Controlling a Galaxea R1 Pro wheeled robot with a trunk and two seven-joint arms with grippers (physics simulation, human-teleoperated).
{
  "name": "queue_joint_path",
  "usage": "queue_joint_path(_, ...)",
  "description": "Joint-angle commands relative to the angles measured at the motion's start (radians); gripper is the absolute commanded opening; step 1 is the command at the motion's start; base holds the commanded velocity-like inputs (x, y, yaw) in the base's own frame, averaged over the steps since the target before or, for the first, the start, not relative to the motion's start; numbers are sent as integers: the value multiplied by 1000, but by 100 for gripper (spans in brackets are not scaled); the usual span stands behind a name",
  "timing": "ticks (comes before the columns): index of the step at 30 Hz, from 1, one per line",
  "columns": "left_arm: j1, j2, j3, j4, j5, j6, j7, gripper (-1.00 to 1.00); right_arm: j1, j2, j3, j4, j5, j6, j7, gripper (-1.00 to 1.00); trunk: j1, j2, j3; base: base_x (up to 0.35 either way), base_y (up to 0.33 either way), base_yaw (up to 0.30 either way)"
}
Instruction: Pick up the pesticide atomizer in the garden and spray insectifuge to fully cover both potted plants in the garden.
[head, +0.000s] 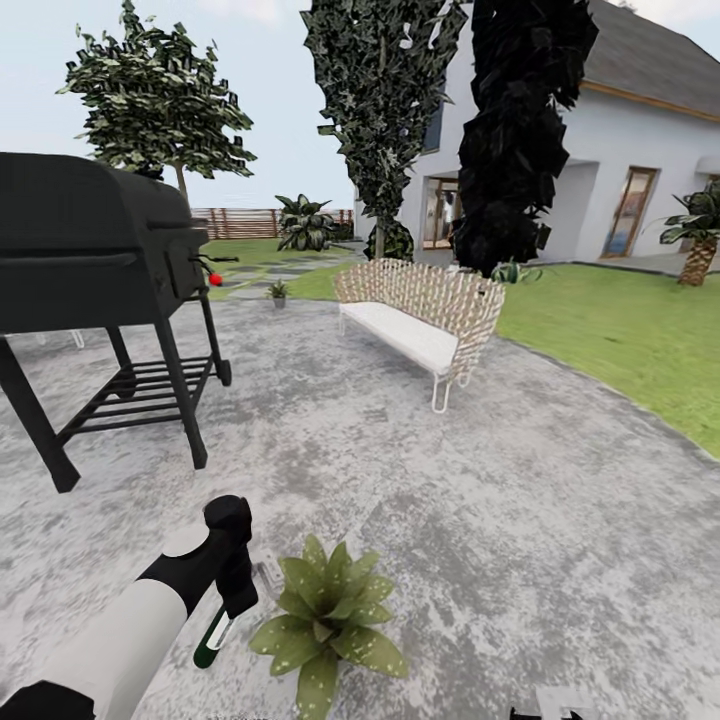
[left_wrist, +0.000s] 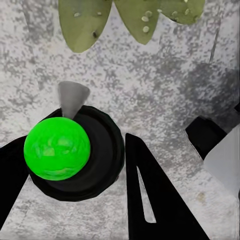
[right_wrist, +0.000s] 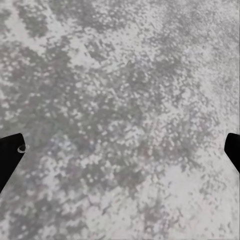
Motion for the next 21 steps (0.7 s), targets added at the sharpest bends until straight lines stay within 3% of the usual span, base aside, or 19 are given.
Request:
queue_joint_path(1, -1, 1, -4, -2, -6, 10, -9, -100, -1, 0, -8, 2, 10, -4, -4, 100, 0, 0, -1, 13, -273, 278)
queue_joint_path(5, -1, 1, -6, -3, -6, 10, -9, -100, -1, 0, -8, 2, 10, -4, -4, 100, 0, 0, -1, 4, -276, 224)
queue_joint_path(15, 2, -4, -6, 10, -1, 10, -15, -100, -1, -1, -9, 1, 10, -4, -4, 100, 0, 0, -1, 0, -277, 11)
queue_joint_path(21, 47, -19, -7, 10, -1, 4, -22, -100, -1, 0, -8, 2, 10, -4, -4, 100, 0, 0, -1, 0, -160, 125)
